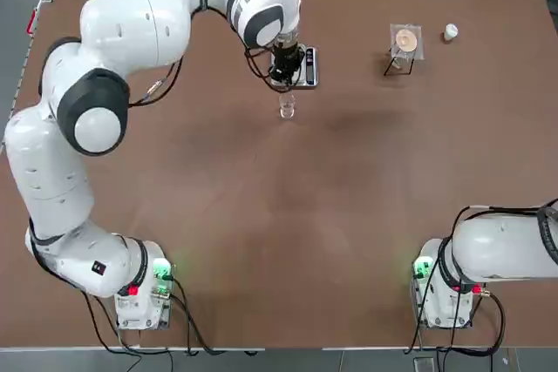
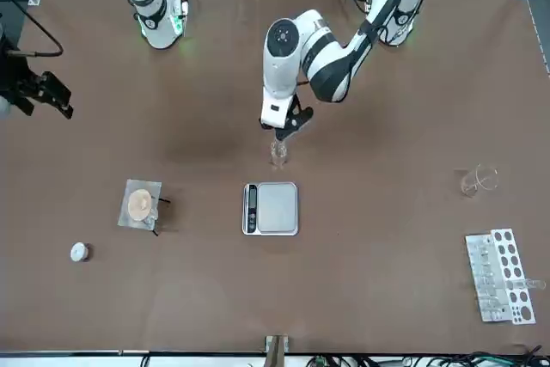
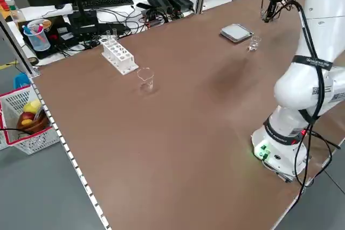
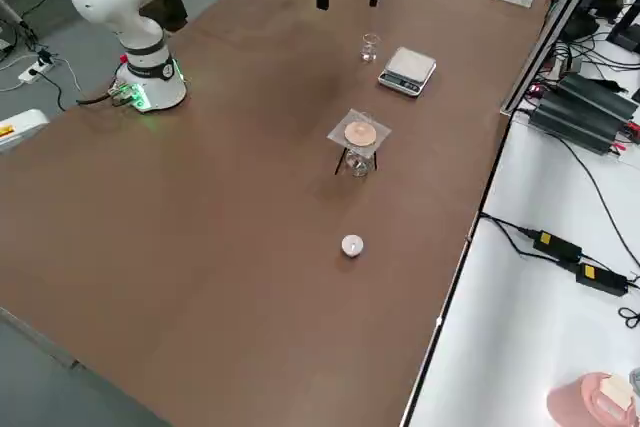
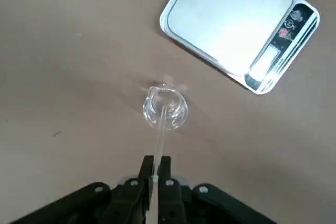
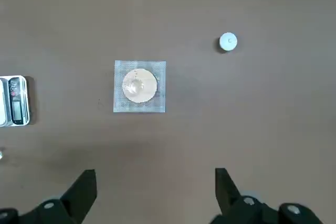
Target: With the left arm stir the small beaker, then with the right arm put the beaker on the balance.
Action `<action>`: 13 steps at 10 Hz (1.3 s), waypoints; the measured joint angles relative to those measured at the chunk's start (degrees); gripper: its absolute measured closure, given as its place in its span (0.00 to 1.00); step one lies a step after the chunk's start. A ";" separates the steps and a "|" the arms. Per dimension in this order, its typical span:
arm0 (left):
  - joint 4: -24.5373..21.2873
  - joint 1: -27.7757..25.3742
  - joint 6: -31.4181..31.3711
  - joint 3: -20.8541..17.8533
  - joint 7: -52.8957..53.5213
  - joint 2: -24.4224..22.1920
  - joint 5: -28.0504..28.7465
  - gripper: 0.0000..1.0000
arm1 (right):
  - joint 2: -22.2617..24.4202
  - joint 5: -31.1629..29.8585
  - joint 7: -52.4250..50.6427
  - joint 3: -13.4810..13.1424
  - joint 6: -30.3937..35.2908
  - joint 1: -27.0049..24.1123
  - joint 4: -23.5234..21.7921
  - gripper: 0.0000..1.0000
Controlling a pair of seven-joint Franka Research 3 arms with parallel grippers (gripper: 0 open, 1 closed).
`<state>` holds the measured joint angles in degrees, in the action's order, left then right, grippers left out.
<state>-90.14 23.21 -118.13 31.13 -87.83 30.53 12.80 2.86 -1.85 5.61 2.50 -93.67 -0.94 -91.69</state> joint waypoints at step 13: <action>1.43 -36.81 24.80 -0.65 48.91 -12.91 -9.42 0.93 | -0.03 0.20 -1.83 1.03 0.28 1.08 -0.05 0.00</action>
<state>-88.71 -13.60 -93.33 30.48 -38.92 17.63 3.38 2.82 -1.66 3.77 3.53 -93.39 0.14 -91.74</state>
